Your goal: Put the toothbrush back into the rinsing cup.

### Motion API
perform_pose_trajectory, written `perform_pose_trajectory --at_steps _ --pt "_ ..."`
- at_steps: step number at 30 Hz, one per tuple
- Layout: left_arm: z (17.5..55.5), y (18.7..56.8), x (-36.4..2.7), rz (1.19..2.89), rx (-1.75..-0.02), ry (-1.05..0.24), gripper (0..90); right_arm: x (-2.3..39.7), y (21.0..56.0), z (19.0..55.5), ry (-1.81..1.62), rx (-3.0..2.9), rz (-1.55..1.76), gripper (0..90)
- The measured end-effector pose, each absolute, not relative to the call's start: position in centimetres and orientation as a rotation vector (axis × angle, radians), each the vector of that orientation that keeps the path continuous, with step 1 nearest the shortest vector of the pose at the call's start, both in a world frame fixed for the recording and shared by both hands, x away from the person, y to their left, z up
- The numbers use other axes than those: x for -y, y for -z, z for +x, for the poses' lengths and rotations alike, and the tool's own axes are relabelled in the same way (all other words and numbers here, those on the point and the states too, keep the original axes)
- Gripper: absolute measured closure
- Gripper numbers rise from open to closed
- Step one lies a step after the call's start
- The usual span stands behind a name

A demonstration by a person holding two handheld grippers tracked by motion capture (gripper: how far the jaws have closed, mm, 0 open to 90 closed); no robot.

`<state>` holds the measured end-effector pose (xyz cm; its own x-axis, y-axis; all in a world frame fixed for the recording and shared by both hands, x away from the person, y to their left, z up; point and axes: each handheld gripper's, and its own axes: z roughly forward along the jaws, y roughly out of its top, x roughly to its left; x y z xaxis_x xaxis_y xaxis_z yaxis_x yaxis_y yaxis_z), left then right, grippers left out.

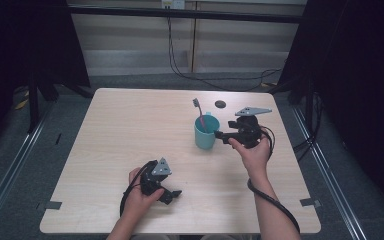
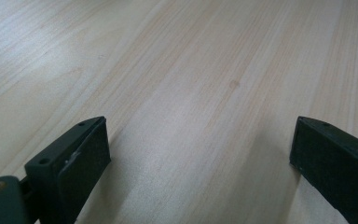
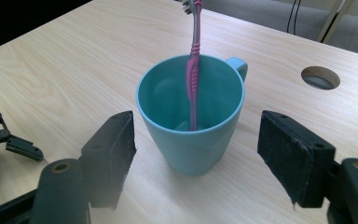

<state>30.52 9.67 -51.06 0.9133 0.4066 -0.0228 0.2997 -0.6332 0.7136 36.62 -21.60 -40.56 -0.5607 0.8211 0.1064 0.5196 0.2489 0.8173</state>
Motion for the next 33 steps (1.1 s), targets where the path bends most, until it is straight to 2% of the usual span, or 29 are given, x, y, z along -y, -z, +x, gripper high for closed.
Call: perform_pose_trajectory --at_steps 33 --pt "30.4 51.1 -9.7 2.298 -0.487 -0.172 5.1 22.2 41.1 32.8 -1.228 -2.258 1.155 23.5"
